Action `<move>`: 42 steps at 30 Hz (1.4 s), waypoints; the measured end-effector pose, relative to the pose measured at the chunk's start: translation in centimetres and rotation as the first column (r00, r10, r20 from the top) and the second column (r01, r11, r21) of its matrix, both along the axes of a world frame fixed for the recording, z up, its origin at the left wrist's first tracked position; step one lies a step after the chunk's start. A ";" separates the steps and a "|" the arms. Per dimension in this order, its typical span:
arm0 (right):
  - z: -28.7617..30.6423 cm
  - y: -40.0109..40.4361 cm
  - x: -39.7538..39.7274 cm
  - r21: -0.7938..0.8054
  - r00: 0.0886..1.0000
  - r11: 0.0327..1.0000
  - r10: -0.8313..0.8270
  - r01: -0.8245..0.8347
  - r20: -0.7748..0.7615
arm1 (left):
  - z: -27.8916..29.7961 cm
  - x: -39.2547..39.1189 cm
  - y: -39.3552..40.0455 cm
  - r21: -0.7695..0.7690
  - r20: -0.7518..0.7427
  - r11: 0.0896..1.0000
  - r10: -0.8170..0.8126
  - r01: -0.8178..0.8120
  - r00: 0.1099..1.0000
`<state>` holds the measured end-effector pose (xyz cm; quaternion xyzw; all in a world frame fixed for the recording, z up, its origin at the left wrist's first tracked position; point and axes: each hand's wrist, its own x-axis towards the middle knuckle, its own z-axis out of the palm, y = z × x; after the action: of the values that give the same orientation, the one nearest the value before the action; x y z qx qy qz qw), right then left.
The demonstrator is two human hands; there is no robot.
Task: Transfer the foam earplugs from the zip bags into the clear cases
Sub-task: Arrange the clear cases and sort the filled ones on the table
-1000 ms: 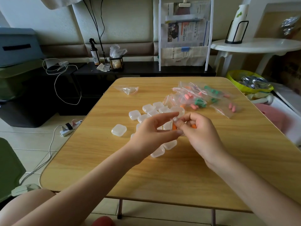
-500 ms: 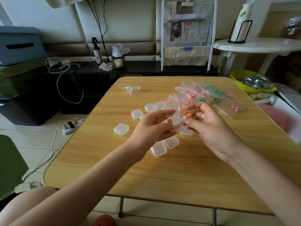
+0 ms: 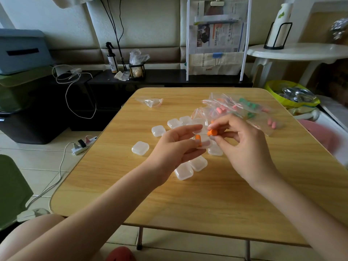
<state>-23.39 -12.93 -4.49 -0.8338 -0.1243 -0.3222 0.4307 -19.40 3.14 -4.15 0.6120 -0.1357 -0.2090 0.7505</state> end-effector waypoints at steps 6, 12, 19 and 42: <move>-0.3 0.0 0.1 -0.082 0.998 0.995 0.055 -0.052 0.038 | 0.1 0.0 0.2 -0.065 -0.045 0.998 -0.021 0.018 0.999; -0.3 0.2 0.0 -0.161 0.997 0.985 0.063 -0.057 0.036 | 0.1 0.3 0.3 -0.115 -0.095 0.993 -0.005 -0.006 0.995; -0.2 0.2 0.0 -0.132 0.998 0.990 0.045 -0.051 -0.045 | -0.1 0.2 0.1 -0.048 -0.041 0.999 -0.007 0.005 0.999; 0.7 -1.1 0.7 0.210 0.979 0.971 0.145 -0.114 -0.142 | 0.6 0.6 1.1 -0.113 -0.143 0.986 -0.138 0.122 0.980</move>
<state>-22.73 -13.99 -3.80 -0.7987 -0.1112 -0.2379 0.5414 -18.75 4.20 -3.53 0.5444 -0.1290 -0.2961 0.7741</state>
